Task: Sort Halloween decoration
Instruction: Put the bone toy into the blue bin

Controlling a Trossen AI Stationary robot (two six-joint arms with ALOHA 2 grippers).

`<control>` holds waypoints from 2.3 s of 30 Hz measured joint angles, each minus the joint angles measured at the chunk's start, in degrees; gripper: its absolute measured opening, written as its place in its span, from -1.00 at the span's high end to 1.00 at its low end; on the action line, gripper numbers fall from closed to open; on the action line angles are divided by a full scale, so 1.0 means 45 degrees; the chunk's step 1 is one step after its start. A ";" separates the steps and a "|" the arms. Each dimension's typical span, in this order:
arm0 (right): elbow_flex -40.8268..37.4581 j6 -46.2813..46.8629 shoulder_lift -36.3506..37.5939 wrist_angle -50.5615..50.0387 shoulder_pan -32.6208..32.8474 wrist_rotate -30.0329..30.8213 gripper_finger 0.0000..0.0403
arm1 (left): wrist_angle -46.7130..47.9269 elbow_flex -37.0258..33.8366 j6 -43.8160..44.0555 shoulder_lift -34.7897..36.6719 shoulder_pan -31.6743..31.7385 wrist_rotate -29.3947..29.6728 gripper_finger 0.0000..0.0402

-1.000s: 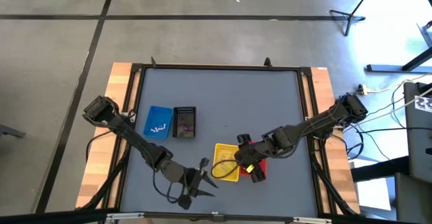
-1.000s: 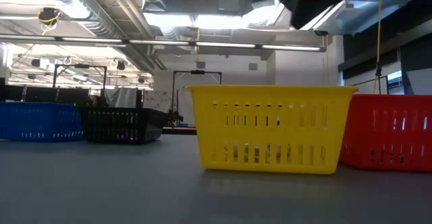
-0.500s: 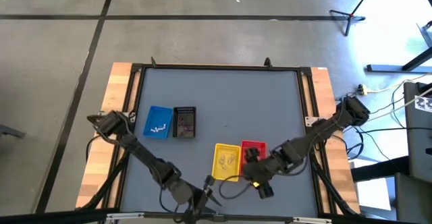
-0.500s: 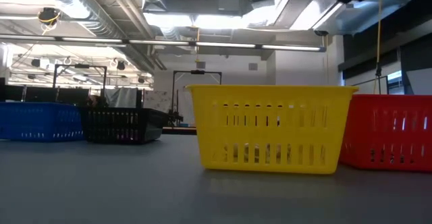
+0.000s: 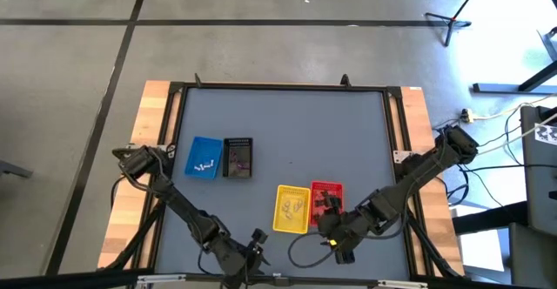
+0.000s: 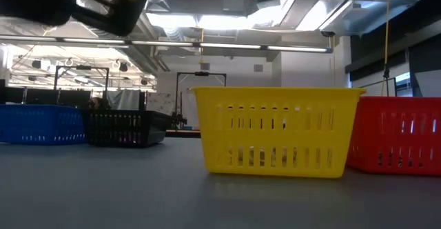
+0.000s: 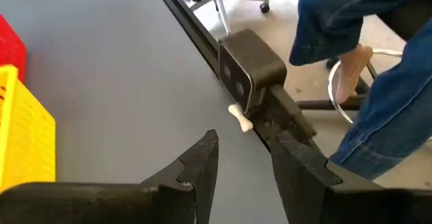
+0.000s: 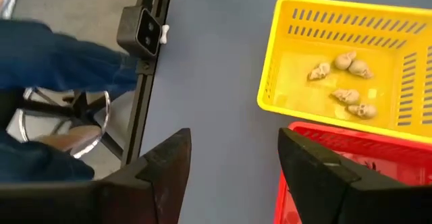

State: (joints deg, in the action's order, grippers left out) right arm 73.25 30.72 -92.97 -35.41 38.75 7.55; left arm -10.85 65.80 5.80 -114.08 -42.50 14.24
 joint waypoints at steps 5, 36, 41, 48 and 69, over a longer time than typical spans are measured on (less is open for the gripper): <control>0.0000 0.0208 0.0000 0.0003 -0.0037 0.0000 -0.10 | -0.0456 0.0000 -0.0042 -0.0349 0.0005 0.0033 0.36; 0.0000 0.0213 0.0000 0.0566 -0.0037 0.0197 -0.10 | -0.3319 -0.0010 -0.0742 -0.2074 0.0247 -0.0403 0.36; 0.0000 0.0208 0.0000 0.0561 -0.0037 0.0194 -0.10 | -0.3823 -0.0010 -0.0761 -0.2184 0.0380 -0.0390 0.36; 0.0000 0.0165 0.0000 0.0561 -0.0037 0.0194 -0.10 | -0.4142 -0.0010 -0.0769 -0.2525 0.0423 -0.0571 0.36; 0.0000 0.0150 0.0000 0.0561 -0.0037 0.0192 -0.10 | -0.5274 0.0000 -0.0673 -0.3259 0.0695 -0.0858 0.36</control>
State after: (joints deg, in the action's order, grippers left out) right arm 73.25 31.40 -92.97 -32.88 38.59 8.41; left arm -34.58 65.80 2.77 -128.75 -39.38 10.38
